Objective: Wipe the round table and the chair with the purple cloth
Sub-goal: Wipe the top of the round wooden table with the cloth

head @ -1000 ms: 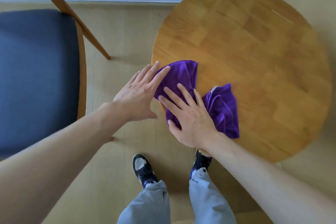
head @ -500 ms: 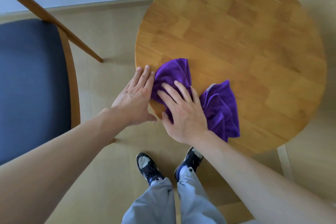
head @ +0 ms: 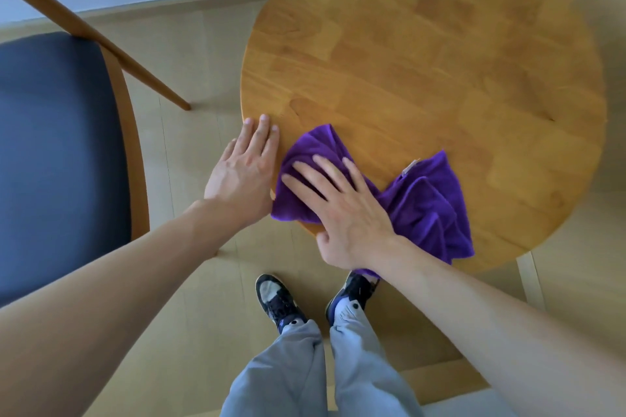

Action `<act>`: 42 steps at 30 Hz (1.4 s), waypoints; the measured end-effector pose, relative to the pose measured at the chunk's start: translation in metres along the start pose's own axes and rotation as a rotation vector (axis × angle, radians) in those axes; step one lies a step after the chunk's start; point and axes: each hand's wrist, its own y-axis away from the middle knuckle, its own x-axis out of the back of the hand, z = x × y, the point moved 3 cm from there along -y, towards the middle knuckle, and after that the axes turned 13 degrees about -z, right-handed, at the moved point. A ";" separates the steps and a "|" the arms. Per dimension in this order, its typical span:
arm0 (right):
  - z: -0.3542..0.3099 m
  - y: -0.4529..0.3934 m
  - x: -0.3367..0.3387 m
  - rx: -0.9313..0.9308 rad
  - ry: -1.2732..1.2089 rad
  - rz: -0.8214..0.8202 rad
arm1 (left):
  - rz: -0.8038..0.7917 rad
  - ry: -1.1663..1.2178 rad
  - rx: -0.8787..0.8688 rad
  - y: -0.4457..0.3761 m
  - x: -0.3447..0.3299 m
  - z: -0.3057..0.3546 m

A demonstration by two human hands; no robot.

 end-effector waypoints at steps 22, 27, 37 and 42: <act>-0.016 0.029 -0.021 -0.142 -0.271 0.213 | -0.087 0.102 -0.054 0.003 0.013 0.011; 0.015 0.069 -0.035 0.007 -0.168 0.218 | -0.103 0.030 -0.320 0.021 -0.011 0.037; 0.001 0.054 -0.027 -0.482 -0.335 0.337 | -0.065 -0.017 -0.195 0.011 -0.013 0.063; -0.003 0.071 -0.040 -0.127 -0.255 0.287 | -0.110 -0.085 -0.226 0.012 -0.012 0.061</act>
